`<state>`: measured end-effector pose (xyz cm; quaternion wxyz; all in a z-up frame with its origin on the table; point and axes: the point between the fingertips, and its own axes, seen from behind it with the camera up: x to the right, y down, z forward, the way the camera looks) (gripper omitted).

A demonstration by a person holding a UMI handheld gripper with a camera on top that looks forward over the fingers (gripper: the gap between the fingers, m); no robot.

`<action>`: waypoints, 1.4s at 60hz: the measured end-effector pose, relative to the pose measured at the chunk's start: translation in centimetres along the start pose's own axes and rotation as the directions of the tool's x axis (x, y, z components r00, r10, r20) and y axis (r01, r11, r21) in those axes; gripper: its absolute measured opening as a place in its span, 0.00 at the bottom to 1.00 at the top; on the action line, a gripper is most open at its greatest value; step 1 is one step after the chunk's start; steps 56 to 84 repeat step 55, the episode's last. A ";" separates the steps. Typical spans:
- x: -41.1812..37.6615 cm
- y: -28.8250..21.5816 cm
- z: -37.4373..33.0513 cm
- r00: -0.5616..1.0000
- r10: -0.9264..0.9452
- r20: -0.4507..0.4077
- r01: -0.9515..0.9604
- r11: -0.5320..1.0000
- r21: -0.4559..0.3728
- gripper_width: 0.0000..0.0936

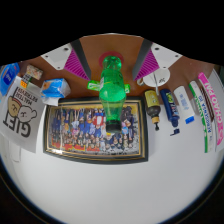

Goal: Pour water

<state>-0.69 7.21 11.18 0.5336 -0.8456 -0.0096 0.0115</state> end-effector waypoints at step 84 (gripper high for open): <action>-10.0 6.9 -37.7 0.987 -0.017 -0.160 -0.016 0.978 -0.206 0.91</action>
